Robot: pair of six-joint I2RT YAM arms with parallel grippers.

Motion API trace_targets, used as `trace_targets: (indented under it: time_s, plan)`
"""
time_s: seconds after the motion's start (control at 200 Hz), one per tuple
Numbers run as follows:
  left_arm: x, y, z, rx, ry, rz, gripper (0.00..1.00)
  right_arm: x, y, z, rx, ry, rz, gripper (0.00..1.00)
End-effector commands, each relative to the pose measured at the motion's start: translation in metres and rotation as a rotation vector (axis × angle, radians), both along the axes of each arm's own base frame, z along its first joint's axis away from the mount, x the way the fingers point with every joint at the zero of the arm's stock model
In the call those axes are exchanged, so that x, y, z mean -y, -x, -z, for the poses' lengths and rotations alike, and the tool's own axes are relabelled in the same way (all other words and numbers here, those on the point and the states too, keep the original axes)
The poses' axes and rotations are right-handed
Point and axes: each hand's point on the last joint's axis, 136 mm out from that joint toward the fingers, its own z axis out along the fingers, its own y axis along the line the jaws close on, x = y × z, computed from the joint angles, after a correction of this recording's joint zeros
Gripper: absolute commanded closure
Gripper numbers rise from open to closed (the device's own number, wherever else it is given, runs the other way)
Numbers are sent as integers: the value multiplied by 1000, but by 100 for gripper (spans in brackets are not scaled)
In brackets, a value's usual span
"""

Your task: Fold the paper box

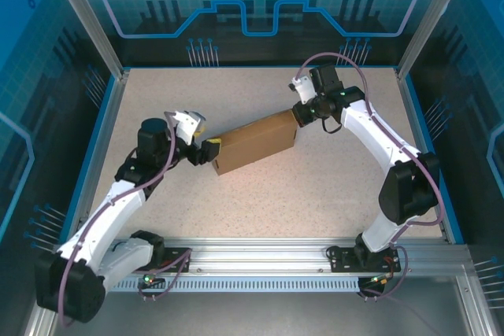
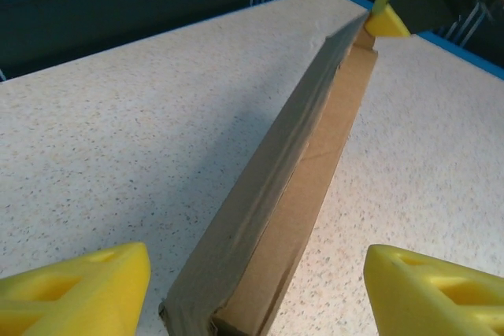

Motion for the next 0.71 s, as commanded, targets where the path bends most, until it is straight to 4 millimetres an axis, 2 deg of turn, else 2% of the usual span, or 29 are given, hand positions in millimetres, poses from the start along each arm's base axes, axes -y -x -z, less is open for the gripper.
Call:
trace_targets:
  time_s: [0.0, 0.125, 0.37, 0.7]
  plan:
    - [-19, 7, 18, -116, 29, -168, 28, -1, -4, -4, 0, -16, 10, 98]
    - [-24, 14, 30, -167, 14, -206, 31, -2, -5, -3, -2, -21, 5, 98]
    - [-18, 11, 42, -241, -14, -199, 51, -5, -5, -3, -2, -26, -1, 98]
    - [-21, -3, 47, -237, -46, -229, 76, -4, -2, -3, -1, -22, -3, 98]
